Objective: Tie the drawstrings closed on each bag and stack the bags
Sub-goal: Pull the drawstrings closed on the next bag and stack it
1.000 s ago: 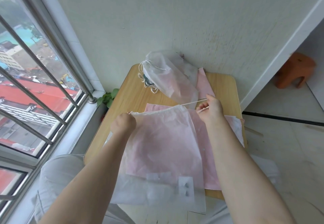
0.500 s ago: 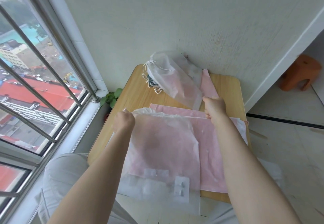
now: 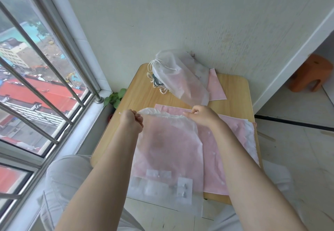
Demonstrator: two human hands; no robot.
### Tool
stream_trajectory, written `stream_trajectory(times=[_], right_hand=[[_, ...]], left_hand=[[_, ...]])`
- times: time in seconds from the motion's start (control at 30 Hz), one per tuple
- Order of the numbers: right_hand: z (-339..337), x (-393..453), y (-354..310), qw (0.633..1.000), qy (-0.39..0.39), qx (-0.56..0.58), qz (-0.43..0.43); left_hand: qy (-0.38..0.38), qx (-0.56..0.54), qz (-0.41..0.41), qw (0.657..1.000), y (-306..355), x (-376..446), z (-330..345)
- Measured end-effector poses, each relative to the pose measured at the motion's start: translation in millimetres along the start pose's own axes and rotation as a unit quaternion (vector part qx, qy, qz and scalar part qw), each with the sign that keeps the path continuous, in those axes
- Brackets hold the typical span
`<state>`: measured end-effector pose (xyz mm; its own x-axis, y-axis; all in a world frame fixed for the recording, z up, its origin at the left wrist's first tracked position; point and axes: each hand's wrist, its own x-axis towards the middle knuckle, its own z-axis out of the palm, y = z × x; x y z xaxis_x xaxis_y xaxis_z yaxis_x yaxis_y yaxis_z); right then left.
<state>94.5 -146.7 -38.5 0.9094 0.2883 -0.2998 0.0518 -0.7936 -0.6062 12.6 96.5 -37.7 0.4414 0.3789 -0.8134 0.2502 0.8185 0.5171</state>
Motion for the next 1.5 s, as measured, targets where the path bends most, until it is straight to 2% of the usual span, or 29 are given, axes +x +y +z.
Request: stream_trajectory(times=[0.1,0.17,0.27,0.33,0.4,0.5,0.57,0.67,0.77,0.87,0.93,1.0,1.03,1.13,1.17,1.2,1.27,1.33,1.4,1.43,1.5], right_hand=[[-3.6,-4.6,0.4,0.996,-0.019,0.082,0.017],[-5.2,-3.3,2.2,0.978,-0.021,0.202,0.041],[-3.5,-0.4,9.5,0.903,0.032,0.412,0.115],[0.2,2.1,17.0,0.869,0.092,0.454,0.176],[3.7,1.8,21.8,0.858,0.149,0.442,0.214],[8.9,-1.1,24.4,0.86,0.218,0.402,0.227],[11.0,-3.3,23.0,0.863,0.234,0.381,0.234],[10.8,-0.8,22.0,0.894,0.217,0.33,0.212],[5.0,2.7,11.9,0.914,0.208,0.291,0.19],[-4.4,8.1,-4.7,0.933,0.183,0.27,0.149],[-7.3,13.6,-14.9,0.946,0.163,0.256,0.111],[-7.5,16.4,-24.3,0.956,0.154,0.244,0.053],[-7.0,16.5,-28.3,0.956,0.152,0.25,0.019],[-6.5,9.9,-38.7,0.956,0.172,0.231,-0.058],[-4.3,11.3,-37.3,0.961,0.177,0.205,-0.059],[-1.6,10.6,-35.9,0.971,0.163,0.171,-0.042],[4.4,7.8,-32.3,0.988,0.107,0.105,0.021],[8.9,3.4,-28.3,0.994,0.055,0.062,0.071],[12.2,1.1,-25.1,0.995,0.022,0.013,0.093],[13.0,1.3,-24.3,0.995,0.007,0.006,0.103],[15.2,-0.7,-26.3,0.993,-0.02,0.038,0.109]], left_hand=[[0.008,0.004,-0.048,0.999,-3.3,-6.3,-2.9],[0.015,0.004,-0.072,0.997,-4.5,-8.6,-4.8],[0.039,-0.022,-0.089,0.995,-5.2,-8.5,-7.4],[0.052,-0.053,-0.097,0.992,-4.2,-8.2,-11.8],[0.058,-0.073,-0.098,0.991,-3.1,-5.7,-17.1],[0.073,-0.106,-0.088,0.988,-4.5,-4.1,-21.1],[0.084,-0.128,-0.064,0.986,-5.3,-3.3,-21.0],[0.073,-0.131,-0.028,0.988,-4.2,1.7,-21.4],[0.091,-0.07,0.037,0.993,-3.0,4.8,-16.1],[0.044,0.073,0.141,0.986,2.6,-7.9,-2.0],[0.003,0.209,0.222,0.952,8.6,-18.3,6.5],[-0.028,0.359,0.319,0.877,14.4,-27.6,15.6],[-0.043,0.428,0.369,0.824,16.1,-30.3,21.0],[-0.069,0.6,0.499,0.622,21.6,-36.1,37.9],[-0.083,0.629,0.514,0.577,22.5,-37.7,43.0],[-0.093,0.64,0.521,0.557,23.2,-38.9,47.1],[-0.074,0.612,0.551,0.562,21.3,-43.1,50.5],[0.003,0.592,0.574,0.566,14.5,-43.8,49.2],[0.075,0.663,0.498,0.553,8.4,-40.0,45.1],[0.075,0.702,0.435,0.559,4.7,-38.5,41.9],[0.015,0.733,0.314,0.603,-4.8,-34.5,34.0]])
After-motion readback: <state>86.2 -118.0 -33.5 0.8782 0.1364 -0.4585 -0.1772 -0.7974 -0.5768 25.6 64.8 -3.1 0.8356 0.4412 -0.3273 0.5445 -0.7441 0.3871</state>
